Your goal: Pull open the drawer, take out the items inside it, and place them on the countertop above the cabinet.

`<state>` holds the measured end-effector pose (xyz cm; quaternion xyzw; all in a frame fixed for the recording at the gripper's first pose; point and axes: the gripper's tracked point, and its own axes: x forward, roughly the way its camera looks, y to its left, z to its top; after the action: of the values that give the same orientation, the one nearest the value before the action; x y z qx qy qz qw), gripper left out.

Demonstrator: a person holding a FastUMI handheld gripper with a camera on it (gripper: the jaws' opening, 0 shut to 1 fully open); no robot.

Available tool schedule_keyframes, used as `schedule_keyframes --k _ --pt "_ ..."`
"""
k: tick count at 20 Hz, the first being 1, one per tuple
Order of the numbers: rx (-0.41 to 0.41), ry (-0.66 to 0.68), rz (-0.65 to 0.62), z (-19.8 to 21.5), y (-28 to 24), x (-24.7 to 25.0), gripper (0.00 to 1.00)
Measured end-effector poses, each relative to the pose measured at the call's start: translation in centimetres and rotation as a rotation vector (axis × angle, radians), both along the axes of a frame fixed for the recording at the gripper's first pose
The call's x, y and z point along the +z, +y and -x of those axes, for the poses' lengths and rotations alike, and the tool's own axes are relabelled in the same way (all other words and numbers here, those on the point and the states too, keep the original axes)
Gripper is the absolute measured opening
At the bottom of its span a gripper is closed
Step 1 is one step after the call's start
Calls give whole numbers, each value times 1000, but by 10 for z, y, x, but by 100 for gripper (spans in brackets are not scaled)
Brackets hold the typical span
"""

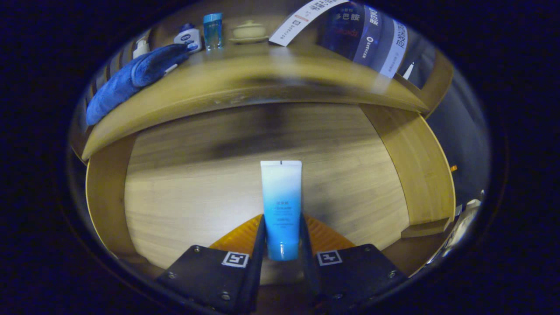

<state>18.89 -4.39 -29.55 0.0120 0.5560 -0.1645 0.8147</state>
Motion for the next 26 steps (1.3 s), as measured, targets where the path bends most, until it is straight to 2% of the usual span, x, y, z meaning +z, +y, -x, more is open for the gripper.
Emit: schedule_keyframes --k 4,10,12,17,20,26 --pt "-46 -70 36 10 -2 40 42" --pt "-93 -145 172 37 -17 111 42" --pt "-97 -205 194 34 -16 137 42" --pt "-74 -380 191 -1 -7 186 42" --pt "-25 -462 147 -33 0 188 42" --pt "79 -502 102 -91 -4 167 42"
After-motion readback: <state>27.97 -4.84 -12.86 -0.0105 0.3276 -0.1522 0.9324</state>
